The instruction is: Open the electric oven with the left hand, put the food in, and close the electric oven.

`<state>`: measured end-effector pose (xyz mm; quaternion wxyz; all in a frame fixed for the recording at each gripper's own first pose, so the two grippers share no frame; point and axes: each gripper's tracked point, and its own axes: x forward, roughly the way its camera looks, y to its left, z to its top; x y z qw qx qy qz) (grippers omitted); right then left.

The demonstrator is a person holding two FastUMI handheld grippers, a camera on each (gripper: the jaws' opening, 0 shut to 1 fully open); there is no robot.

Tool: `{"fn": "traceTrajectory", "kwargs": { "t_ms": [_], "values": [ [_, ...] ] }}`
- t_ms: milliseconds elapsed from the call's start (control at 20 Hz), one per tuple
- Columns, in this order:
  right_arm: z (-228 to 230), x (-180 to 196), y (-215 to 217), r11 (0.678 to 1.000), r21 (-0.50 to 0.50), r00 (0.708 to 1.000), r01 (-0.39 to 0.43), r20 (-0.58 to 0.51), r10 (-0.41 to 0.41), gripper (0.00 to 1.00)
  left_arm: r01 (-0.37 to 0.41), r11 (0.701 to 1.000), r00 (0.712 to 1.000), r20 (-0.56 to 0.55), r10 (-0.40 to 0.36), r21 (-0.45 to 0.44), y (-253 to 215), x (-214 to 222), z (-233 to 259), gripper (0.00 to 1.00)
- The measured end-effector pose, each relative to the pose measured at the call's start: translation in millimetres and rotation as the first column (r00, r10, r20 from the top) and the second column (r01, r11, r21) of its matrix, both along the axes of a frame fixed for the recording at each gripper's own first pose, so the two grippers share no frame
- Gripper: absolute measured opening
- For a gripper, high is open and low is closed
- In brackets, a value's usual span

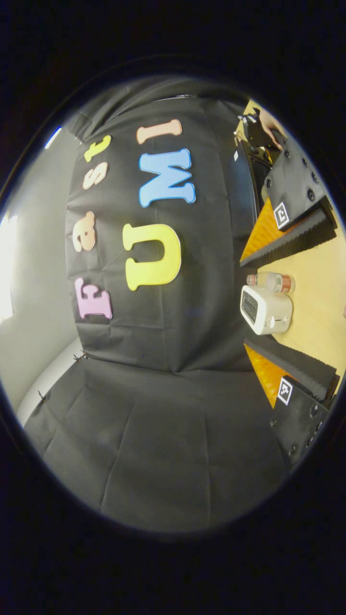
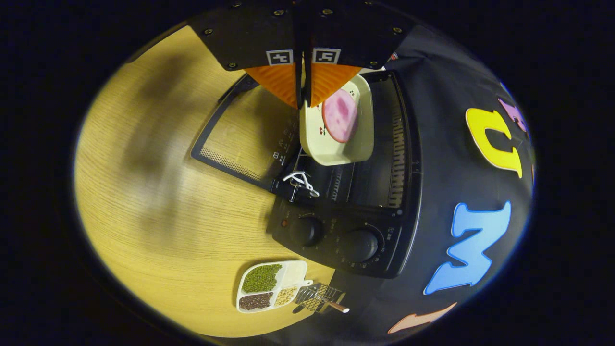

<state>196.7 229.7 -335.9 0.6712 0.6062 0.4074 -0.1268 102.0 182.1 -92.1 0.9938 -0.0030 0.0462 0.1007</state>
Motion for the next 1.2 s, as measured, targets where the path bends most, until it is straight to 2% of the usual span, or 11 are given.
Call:
{"fn": "traceTrajectory", "kwargs": {
  "t_ms": [150,500,700,850,950,1050,1100,1200],
  "values": [
    [-1.4,16.7,4.6,0.997,0.031,0.997,0.074,0.005,-0.074,0.01,0.0,1.0,1.0,0.004,0.0,0.029,12.0,5.0,1.5,1.0],
    [-10.5,54.6,9.0,0.982,0.014,0.981,0.191,0.019,-0.191,0.02,-0.029,0.998,0.999,-0.025,0.03,0.047,32.3,1.7,-5.9,1.0],
    [-12.2,72.1,15.9,0.976,0.026,0.975,0.218,0.033,-0.219,0.03,-0.057,0.997,0.997,-0.041,0.059,0.059,44.2,-1.3,-11.1,1.0],
    [-8.5,76.0,32.2,0.981,0.077,0.981,0.18,0.062,-0.185,0.1,-0.064,0.996,0.997,-0.048,0.067,0.055,45.2,-2.4,-13.0,1.0],
    [-0.8,72.2,42.0,0.984,0.095,0.984,0.149,0.088,-0.158,0.17,-0.059,0.997,0.997,-0.047,0.061,0.049,41.2,1.5,-13.6,1.0],
    [7.2,66.5,48.8,0.989,0.107,0.987,0.1,0.117,-0.113,0.31,-0.041,0.998,0.998,-0.043,0.043,0.039,31.2,5.6,-13.6,0.98],
    [12.2,62.7,52.5,0.99,0.116,0.986,0.075,0.136,-0.091,0.41,-0.028,0.999,0.999,-0.04,0.03,0.034,23.7,8.9,-12.3,0.96],
    [23.5,53.9,46.4,0.994,0.105,0.984,0.031,0.174,-0.049,0.71,0.003,1.0,1.0,-0.031,-0.003,0.023,8.4,15.6,-13.5,0.9]
  ]
}}
